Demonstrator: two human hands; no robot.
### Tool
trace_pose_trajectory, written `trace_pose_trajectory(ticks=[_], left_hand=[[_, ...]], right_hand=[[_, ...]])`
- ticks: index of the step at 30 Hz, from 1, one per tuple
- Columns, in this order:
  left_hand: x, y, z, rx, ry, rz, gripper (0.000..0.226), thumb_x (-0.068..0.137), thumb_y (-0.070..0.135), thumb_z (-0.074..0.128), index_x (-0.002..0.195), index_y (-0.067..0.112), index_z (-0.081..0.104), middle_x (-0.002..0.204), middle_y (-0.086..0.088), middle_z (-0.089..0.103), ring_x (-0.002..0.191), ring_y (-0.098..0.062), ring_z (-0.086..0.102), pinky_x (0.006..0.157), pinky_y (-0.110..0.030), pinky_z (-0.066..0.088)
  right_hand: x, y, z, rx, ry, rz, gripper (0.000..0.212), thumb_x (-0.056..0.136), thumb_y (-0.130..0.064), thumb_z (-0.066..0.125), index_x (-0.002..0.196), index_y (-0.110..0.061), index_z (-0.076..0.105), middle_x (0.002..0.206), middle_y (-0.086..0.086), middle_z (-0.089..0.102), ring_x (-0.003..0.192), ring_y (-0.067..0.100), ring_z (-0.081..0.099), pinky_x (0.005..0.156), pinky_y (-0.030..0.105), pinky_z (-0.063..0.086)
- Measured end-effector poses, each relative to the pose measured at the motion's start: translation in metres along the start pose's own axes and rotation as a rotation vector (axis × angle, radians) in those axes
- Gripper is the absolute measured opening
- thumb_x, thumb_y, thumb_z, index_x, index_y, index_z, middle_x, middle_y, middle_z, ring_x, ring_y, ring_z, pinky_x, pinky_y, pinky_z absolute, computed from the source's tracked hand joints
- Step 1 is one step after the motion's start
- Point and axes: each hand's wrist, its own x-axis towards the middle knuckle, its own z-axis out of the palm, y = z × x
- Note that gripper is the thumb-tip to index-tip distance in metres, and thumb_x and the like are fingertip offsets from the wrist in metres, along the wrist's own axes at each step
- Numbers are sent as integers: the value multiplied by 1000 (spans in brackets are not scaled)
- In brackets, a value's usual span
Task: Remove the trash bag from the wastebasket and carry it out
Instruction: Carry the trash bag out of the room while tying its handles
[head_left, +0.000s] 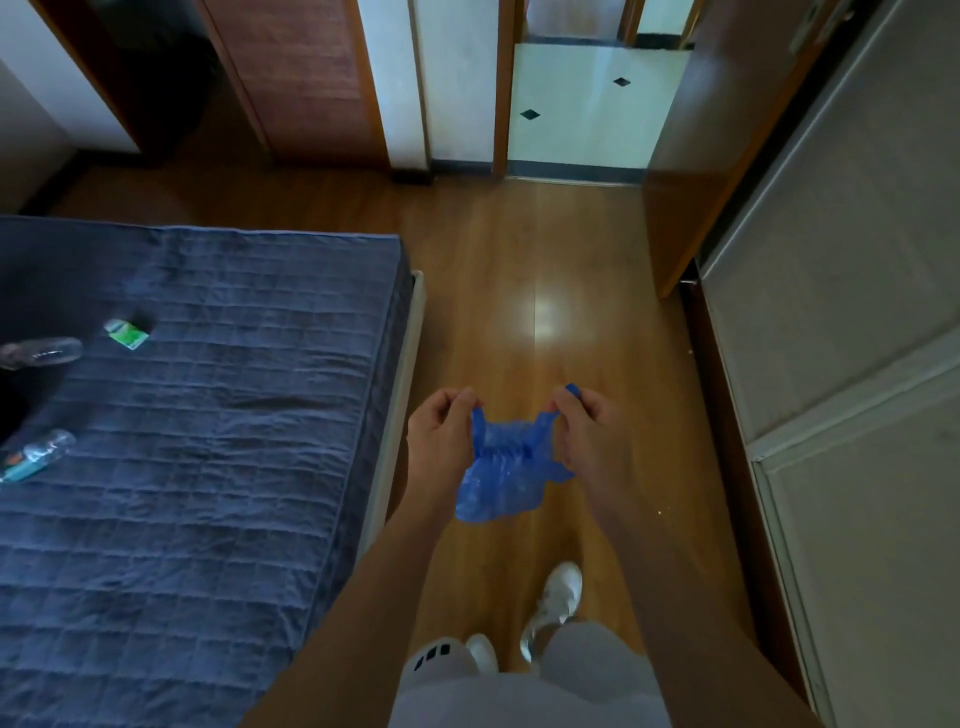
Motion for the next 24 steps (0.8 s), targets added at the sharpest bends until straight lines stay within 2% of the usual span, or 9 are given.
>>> trace_pose_trajectory(ticks=[3, 5, 8, 11, 14, 18, 24], left_hand=[[34, 6, 6, -7, 18, -5, 28, 95, 21, 57, 68, 18, 65, 47, 5, 45, 46, -10, 41, 51, -30, 38], [59, 9, 12, 11, 25, 11, 27, 95, 19, 56, 70, 15, 64, 43, 8, 46, 43, -10, 42, 51, -29, 37], [102, 16, 25, 29, 70, 0, 25, 93, 23, 57, 69, 20, 66, 46, 10, 48, 46, -13, 44, 52, -32, 35], [145, 29, 44, 36, 110, -21, 24, 94, 22, 57, 73, 16, 67, 46, 10, 47, 43, -8, 43, 50, -28, 36], [192, 52, 71, 46, 165, -13, 23, 94, 21, 57, 75, 12, 67, 45, 11, 46, 43, -6, 43, 51, -27, 37], [252, 82, 104, 26, 236, -1, 23, 91, 17, 58, 70, 11, 64, 47, 10, 46, 46, -8, 42, 52, -28, 37], [317, 107, 133, 28, 284, 26, 23, 92, 14, 55, 72, 14, 66, 49, 13, 52, 47, -2, 46, 53, -25, 39]], right_hand=[[36, -4, 12, -19, -31, -12, 35, 95, -22, 58, 78, 9, 58, 47, -8, 46, 44, 6, 41, 47, 21, 36], [62, -9, 19, -43, -47, -22, 37, 93, -27, 59, 77, 6, 58, 56, 2, 49, 54, 14, 45, 53, 29, 38], [111, -17, 30, -52, -89, -18, 38, 88, -35, 57, 74, 0, 57, 62, 10, 54, 59, 20, 49, 59, 37, 42], [167, -33, 42, -24, -150, -15, 40, 92, -29, 58, 69, 3, 51, 64, 14, 50, 60, 24, 48, 58, 37, 42], [226, -56, 53, -27, -204, -16, 31, 93, -21, 59, 66, -5, 58, 58, 10, 45, 54, 21, 45, 54, 32, 40], [301, -87, 62, -63, -268, 31, 32, 93, -25, 59, 62, -21, 62, 43, -14, 47, 44, 2, 46, 55, 25, 36], [379, -116, 65, -12, -242, -20, 30, 98, -26, 54, 72, -17, 65, 41, -19, 46, 39, 0, 45, 55, 23, 30]])
